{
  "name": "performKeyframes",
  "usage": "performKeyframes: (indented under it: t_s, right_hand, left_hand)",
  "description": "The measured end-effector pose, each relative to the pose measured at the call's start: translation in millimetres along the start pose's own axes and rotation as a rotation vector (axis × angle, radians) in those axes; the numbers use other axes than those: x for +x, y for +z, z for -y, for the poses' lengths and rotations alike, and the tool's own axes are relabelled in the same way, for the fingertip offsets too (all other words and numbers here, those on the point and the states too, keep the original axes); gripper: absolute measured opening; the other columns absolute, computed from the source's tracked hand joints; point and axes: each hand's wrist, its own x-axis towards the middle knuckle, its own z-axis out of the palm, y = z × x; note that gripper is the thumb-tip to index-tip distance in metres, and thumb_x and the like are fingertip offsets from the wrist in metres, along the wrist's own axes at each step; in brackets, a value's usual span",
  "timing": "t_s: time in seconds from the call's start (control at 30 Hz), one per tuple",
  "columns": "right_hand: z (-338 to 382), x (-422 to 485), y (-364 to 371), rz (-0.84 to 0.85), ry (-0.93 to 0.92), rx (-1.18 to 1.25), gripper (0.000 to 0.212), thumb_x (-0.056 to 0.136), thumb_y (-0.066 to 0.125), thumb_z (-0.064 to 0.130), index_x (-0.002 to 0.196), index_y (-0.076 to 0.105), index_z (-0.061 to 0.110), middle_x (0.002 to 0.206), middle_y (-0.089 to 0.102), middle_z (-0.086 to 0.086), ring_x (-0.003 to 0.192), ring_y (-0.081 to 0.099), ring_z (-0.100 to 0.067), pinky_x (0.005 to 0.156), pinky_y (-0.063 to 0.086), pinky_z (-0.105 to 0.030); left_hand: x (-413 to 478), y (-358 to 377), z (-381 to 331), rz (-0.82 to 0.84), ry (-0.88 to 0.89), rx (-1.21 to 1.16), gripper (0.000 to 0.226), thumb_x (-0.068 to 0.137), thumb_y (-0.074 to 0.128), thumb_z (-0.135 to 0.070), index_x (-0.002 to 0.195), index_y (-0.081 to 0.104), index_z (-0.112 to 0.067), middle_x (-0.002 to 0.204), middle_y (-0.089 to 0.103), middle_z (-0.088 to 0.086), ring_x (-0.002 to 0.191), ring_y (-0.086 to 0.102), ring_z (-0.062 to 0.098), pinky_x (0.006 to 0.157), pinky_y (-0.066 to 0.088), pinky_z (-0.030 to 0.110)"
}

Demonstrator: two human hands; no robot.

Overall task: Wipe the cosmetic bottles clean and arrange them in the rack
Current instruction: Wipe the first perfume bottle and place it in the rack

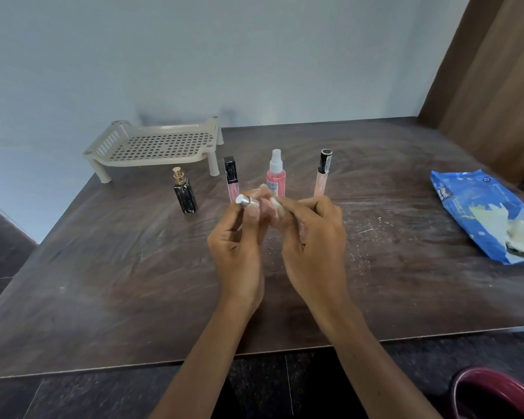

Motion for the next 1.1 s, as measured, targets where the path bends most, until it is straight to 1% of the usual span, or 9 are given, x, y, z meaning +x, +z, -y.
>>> performKeyframes:
  t_s: [0.17, 0.23, 0.33, 0.5, 0.7, 0.8, 0.9, 1.0, 1.1]
  right_hand:
    - [-12, -2, -8, -0.014, 0.250, 0.101, 0.022, 0.098, 0.058, 0.029, 0.116, 0.071, 0.032, 0.090, 0.059, 0.009, 0.084, 0.056, -0.001, 0.074, 0.041, -0.007]
    - [-12, -2, -10, -0.006, 0.430, 0.293, 0.020, 0.097, 0.059, 0.031, 0.111, 0.073, 0.035, 0.088, 0.068, 0.005, 0.078, 0.060, 0.000, 0.071, 0.046, -0.012]
    - [-6, -5, -12, 0.023, 0.621, 0.660, 0.015, 0.093, 0.065, 0.019, 0.101, 0.075, 0.029, 0.087, 0.077, 0.006, 0.080, 0.067, -0.001, 0.074, 0.053, -0.016]
    - [8, -15, -19, 0.010, 0.515, 0.719, 0.033, 0.092, 0.064, 0.007, 0.074, 0.077, 0.031, 0.067, 0.069, 0.001, 0.069, 0.064, -0.002, 0.073, 0.052, -0.012]
    - [-1, -4, -17, -0.055, 0.564, 0.661, 0.015, 0.092, 0.067, 0.013, 0.099, 0.076, 0.023, 0.072, 0.075, 0.000, 0.068, 0.066, -0.003, 0.066, 0.051, -0.011]
    - [-3, -9, -15, 0.002, 0.565, 0.625, 0.020, 0.093, 0.066, 0.014, 0.091, 0.073, 0.033, 0.075, 0.076, 0.005, 0.072, 0.068, -0.003, 0.066, 0.052, -0.011]
    - [0, -15, -19, 0.030, 0.539, 0.644, 0.023, 0.092, 0.066, 0.011, 0.085, 0.073, 0.031, 0.073, 0.075, 0.011, 0.070, 0.068, 0.004, 0.067, 0.049, -0.007]
    - [0, -12, -20, -0.004, 0.498, 0.619, 0.022, 0.092, 0.066, 0.012, 0.088, 0.074, 0.032, 0.074, 0.075, 0.010, 0.070, 0.067, 0.004, 0.067, 0.051, -0.010]
    - [-1, -7, -17, -0.070, 0.341, 0.407, 0.018, 0.091, 0.067, 0.020, 0.099, 0.074, 0.036, 0.086, 0.073, 0.015, 0.081, 0.068, 0.000, 0.071, 0.054, -0.016]
  left_hand:
    - [7, -2, 0, -0.064, -0.096, -0.207, 0.021, 0.098, 0.050, -0.016, 0.108, 0.065, -0.005, 0.115, 0.072, 0.011, 0.126, 0.059, 0.036, 0.102, 0.051, 0.045]
    - [8, -2, 0, -0.071, -0.116, -0.256, 0.023, 0.102, 0.045, -0.015, 0.110, 0.063, -0.004, 0.113, 0.073, 0.010, 0.121, 0.063, 0.033, 0.099, 0.055, 0.042]
    - [12, -4, -1, -0.087, -0.163, -0.363, 0.024, 0.104, 0.040, -0.014, 0.109, 0.062, -0.006, 0.111, 0.074, 0.010, 0.114, 0.068, 0.026, 0.092, 0.058, 0.037]
    - [14, -6, -3, -0.130, -0.170, -0.404, 0.023, 0.100, 0.046, -0.019, 0.111, 0.062, -0.007, 0.123, 0.066, 0.017, 0.108, 0.071, 0.021, 0.088, 0.060, 0.033]
    - [11, -4, 0, -0.084, -0.185, -0.363, 0.019, 0.098, 0.049, -0.019, 0.105, 0.063, -0.009, 0.109, 0.073, 0.009, 0.105, 0.072, 0.022, 0.089, 0.060, 0.035]
    - [12, -5, 1, -0.096, -0.152, -0.346, 0.017, 0.097, 0.050, -0.018, 0.102, 0.064, -0.010, 0.107, 0.074, 0.008, 0.105, 0.072, 0.023, 0.087, 0.060, 0.034]
    - [14, -7, 2, -0.132, -0.134, -0.315, 0.018, 0.093, 0.053, -0.022, 0.102, 0.064, -0.010, 0.106, 0.072, 0.009, 0.103, 0.072, 0.021, 0.082, 0.060, 0.032]
    - [13, -7, 2, -0.142, -0.133, -0.304, 0.020, 0.092, 0.055, -0.023, 0.104, 0.065, -0.010, 0.107, 0.071, 0.010, 0.102, 0.071, 0.022, 0.081, 0.061, 0.031]
    - [12, -6, 1, -0.116, -0.127, -0.280, 0.020, 0.098, 0.052, -0.020, 0.109, 0.064, -0.008, 0.105, 0.071, 0.008, 0.099, 0.071, 0.021, 0.077, 0.060, 0.030]
